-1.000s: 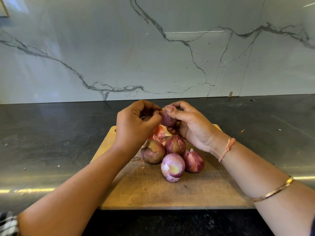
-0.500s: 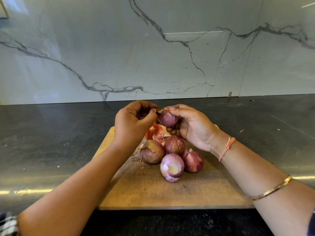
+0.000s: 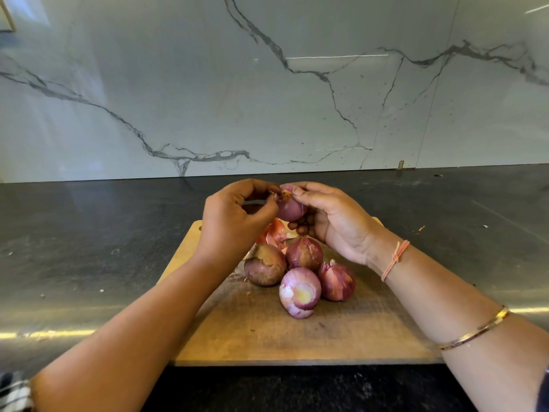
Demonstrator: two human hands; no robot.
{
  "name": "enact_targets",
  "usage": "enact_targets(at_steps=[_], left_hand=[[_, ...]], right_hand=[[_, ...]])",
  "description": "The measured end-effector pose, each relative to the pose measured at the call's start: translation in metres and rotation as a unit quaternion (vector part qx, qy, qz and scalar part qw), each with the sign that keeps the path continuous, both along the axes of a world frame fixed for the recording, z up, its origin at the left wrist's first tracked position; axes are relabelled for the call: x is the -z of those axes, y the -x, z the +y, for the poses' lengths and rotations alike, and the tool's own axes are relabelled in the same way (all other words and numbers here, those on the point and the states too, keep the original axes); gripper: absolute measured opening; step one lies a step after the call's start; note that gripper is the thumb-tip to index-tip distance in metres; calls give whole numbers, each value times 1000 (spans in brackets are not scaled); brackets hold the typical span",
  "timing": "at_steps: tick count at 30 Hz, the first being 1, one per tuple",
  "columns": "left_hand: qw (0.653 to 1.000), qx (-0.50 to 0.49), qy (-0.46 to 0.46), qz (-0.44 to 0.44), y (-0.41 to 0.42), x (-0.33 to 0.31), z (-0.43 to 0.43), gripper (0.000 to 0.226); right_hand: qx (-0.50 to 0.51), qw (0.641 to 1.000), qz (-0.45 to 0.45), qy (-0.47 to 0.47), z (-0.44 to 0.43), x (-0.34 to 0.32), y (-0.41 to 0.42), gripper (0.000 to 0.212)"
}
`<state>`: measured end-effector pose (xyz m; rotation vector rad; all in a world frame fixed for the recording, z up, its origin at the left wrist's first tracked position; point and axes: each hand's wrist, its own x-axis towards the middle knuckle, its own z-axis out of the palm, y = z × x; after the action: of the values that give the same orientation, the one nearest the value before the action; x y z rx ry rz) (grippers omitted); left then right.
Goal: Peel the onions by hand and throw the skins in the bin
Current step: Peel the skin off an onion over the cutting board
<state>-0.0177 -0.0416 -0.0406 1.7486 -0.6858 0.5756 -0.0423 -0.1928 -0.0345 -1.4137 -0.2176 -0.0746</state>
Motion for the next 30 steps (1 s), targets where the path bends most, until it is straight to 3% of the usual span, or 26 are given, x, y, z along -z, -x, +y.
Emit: enact_targets(at_steps=[5, 16, 20, 30], left_hand=[[999, -35, 29, 23, -6, -1, 4, 17], [998, -39, -30, 40, -3, 1, 3, 17], [998, 6, -26, 57, -2, 0, 2, 15], [998, -16, -62, 14, -3, 0, 3, 18]], right_hand=[[-2, 1000, -4, -5, -1, 2, -1, 19], [16, 1000, -20, 7, -7, -1, -3, 28], [4, 1000, -20, 4, -8, 0, -3, 29], [-12, 1000, -9, -4, -9, 2, -4, 24]])
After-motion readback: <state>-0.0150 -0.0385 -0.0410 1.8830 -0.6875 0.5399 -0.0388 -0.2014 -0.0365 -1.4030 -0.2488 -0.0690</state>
